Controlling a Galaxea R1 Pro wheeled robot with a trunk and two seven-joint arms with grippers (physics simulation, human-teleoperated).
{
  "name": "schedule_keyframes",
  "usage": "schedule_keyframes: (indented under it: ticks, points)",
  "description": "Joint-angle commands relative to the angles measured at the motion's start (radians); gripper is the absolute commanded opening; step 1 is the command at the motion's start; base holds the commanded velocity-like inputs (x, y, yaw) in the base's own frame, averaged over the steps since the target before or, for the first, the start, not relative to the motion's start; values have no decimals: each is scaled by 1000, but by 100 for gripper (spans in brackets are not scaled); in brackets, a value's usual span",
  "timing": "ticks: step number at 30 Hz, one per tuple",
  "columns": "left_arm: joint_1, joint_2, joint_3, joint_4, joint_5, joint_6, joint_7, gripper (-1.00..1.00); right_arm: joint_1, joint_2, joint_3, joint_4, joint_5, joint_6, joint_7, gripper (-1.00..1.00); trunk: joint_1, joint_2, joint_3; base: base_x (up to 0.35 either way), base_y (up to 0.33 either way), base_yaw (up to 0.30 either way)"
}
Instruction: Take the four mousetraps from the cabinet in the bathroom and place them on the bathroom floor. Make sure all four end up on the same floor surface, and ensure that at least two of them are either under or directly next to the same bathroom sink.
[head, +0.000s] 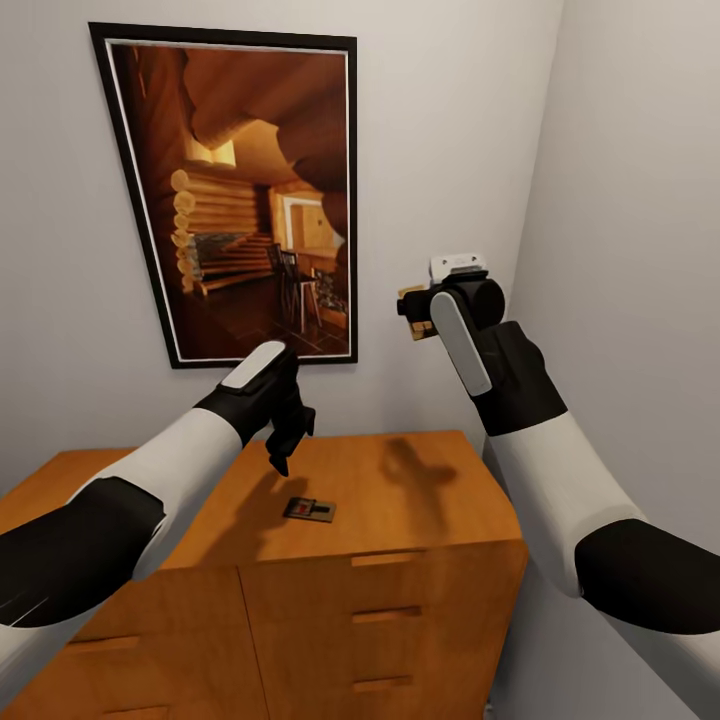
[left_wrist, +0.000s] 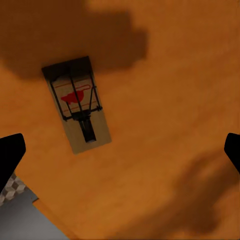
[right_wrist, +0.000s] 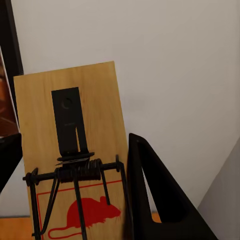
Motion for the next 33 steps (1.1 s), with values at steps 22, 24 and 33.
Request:
schedule_keyframes:
  ticks: [22,24,33]
  points:
    - [-1,3,-8,1,4,6,3,100,-1,1,9,0,-12,2,-12,-100,62,-113,-52,0,0,0]
    - [0,3,-8,1,5,5,5,100,-1,1,13,0,-12,2,-12,-100,69,-127,-58,0,0,0]
    - [0,2,-8,1,6,4,8,100,-16,13,18,0,-12,2,-13,-100,104,-190,-86,0,0,0]
